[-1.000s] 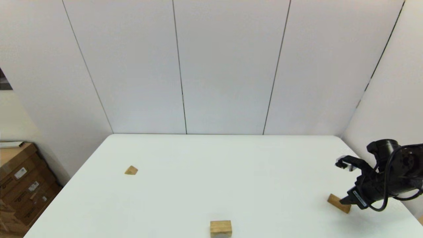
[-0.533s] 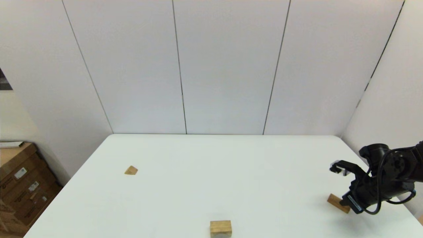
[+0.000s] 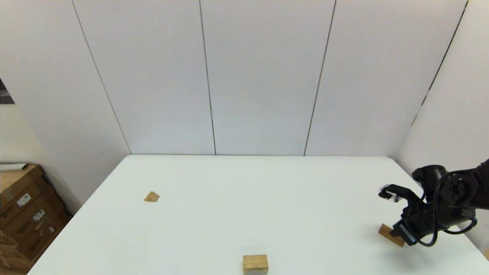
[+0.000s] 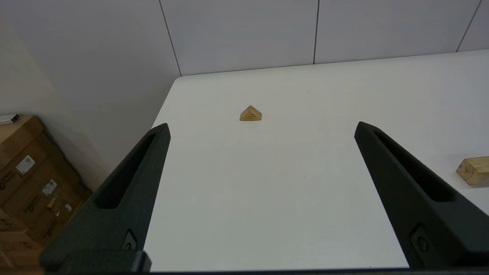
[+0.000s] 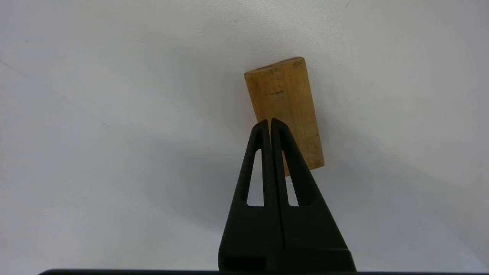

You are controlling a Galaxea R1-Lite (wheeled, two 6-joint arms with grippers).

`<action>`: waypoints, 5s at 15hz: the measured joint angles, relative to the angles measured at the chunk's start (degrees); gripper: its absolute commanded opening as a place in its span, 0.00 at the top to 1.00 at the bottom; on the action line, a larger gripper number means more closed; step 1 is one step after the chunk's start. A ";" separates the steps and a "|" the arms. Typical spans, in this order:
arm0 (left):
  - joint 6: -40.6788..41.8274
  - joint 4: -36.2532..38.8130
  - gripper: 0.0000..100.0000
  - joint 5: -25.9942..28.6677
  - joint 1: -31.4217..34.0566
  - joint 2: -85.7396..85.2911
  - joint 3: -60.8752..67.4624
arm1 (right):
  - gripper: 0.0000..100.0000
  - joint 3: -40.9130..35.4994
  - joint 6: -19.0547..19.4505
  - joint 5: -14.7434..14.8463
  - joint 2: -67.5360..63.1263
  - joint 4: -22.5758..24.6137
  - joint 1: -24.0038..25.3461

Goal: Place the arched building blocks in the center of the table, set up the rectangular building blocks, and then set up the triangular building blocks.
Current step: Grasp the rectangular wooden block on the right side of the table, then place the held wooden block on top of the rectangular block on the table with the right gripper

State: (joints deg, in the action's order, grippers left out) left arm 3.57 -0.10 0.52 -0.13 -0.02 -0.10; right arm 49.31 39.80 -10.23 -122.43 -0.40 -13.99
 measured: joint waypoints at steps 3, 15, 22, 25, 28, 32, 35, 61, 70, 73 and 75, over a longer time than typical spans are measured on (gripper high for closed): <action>-0.05 0.00 0.00 -0.09 0.02 0.02 0.00 | 0.00 0.05 0.11 -0.10 0.30 -0.09 -0.02; -0.33 0.00 0.00 -0.26 0.02 0.00 0.00 | 0.00 1.05 -0.50 0.12 -1.57 0.69 -0.06; -0.40 0.00 0.00 -0.20 0.00 0.00 0.00 | 1.00 1.16 -0.45 0.15 -4.14 3.75 -0.24; -0.44 -0.01 0.00 -0.17 0.00 0.00 0.00 | 1.00 1.16 -0.61 0.12 -4.33 3.75 -0.26; -0.41 0.00 0.00 -0.17 0.00 0.02 0.00 | 1.00 1.13 -0.59 0.10 -4.39 3.73 -0.35; -0.41 0.00 0.00 -0.20 0.02 0.02 0.00 | 1.00 1.10 -0.56 0.01 -4.22 3.71 -0.35; -0.46 0.00 0.00 -0.20 0.00 0.02 0.00 | 1.00 0.49 -0.50 -0.24 -2.21 2.88 -0.24; -0.60 0.02 0.00 -0.26 -0.02 0.02 0.00 | 1.00 18.96 -6.77 -2.58 0.30 -12.87 57.05; -0.68 0.00 0.00 -0.28 0.00 0.02 0.00 | 1.00 21.05 -7.25 -2.50 -4.52 -12.79 60.08; -0.73 0.00 0.00 -0.30 0.00 0.02 0.00 | 1.00 22.63 -7.23 -2.52 -6.07 -12.91 60.14; -0.77 0.00 0.00 -0.28 0.00 0.02 0.00 | 1.00 23.76 -7.25 -2.50 -6.95 -13.13 60.11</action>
State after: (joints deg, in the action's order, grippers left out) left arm 2.80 -0.10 0.24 -0.13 0.00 -0.10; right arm 73.07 32.55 -12.73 -129.38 -13.53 46.12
